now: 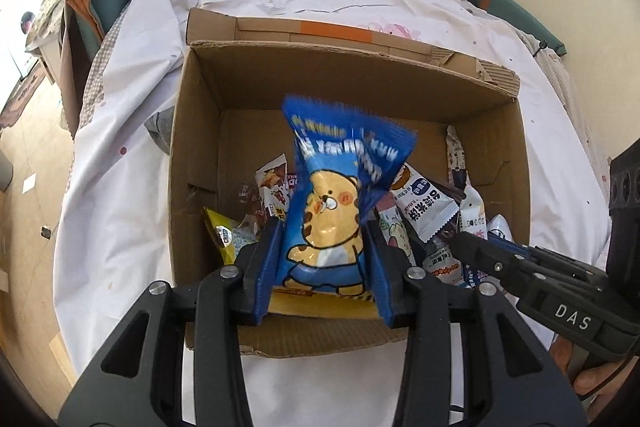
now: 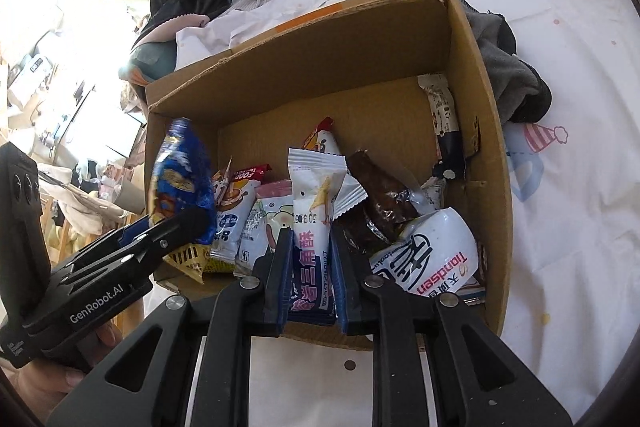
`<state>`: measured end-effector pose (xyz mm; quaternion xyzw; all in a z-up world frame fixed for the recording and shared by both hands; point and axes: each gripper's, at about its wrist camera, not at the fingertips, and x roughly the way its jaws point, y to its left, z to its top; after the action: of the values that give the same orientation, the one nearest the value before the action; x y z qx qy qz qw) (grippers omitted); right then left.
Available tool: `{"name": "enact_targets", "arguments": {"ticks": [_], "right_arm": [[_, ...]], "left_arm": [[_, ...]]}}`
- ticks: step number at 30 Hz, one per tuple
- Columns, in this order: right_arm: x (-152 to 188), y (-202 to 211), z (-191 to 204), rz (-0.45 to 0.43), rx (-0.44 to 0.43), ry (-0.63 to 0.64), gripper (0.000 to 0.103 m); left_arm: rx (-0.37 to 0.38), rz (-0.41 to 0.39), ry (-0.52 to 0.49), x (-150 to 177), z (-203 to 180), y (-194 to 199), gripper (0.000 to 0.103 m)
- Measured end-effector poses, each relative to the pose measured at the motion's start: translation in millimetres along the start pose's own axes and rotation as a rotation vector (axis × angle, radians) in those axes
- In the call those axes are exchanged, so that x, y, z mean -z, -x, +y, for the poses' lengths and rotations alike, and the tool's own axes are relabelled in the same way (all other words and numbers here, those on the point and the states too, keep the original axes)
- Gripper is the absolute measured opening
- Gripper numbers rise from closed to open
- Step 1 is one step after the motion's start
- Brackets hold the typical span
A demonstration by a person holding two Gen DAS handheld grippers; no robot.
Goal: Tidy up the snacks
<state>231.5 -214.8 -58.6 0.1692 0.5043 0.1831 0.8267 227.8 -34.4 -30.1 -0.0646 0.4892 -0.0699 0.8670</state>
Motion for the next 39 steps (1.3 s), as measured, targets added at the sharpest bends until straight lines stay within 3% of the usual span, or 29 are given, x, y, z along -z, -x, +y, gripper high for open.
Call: {"name": "enact_targets", "arguments": {"ticks": [6, 9, 10, 12, 13, 19, 24, 29, 35, 39], "right_arm": [[-1.2, 2.1, 0.7, -0.007, -0.036, -0.010, 0.022], [-2.5, 7.4, -0.3, -0.025, -0.041, -0.011, 0.027], [-2.6, 9.6, -0.2, -0.031, -0.041, -0.011, 0.031], [-2.4, 15.7, 0.7, -0.052, -0.036, -0.011, 0.065], [-2.0, 19.7, 1.2, -0.071, -0.031, -0.012, 0.072], [5.6, 50.5, 14.5, -0.178, 0.021, 0.035, 0.082], [26.9, 80.1, 32.8, -0.296, 0.126, 0.116, 0.102], [43.6, 96.6, 44.3, -0.341, 0.197, 0.176, 0.102], [63.3, 106.4, 48.0, -0.341, 0.227, 0.192, 0.102], [77.3, 111.9, 50.7, -0.351, 0.244, 0.197, 0.102]], "left_arm": [[0.012, 0.018, 0.014, 1.8, 0.2, -1.6, 0.039], [0.024, 0.021, 0.032, 2.8, 2.2, 1.2, 0.054], [0.025, 0.012, 0.034, 3.2, 2.3, 3.8, 0.057], [0.016, -0.007, 0.031, 4.1, 2.7, 10.3, 0.074], [0.006, -0.016, 0.029, 4.4, 3.4, 13.2, 0.076], [-0.039, -0.083, -0.012, 8.5, 3.4, 34.1, 0.076], [-0.066, -0.172, -0.029, 16.9, 8.8, 62.2, 0.076], [-0.098, -0.256, -0.052, 33.2, 10.2, 90.1, 0.076], [-0.115, -0.270, -0.084, 55.5, 6.6, 101.9, 0.077], [-0.109, -0.282, -0.060, 69.0, 9.1, 111.8, 0.096]]}}
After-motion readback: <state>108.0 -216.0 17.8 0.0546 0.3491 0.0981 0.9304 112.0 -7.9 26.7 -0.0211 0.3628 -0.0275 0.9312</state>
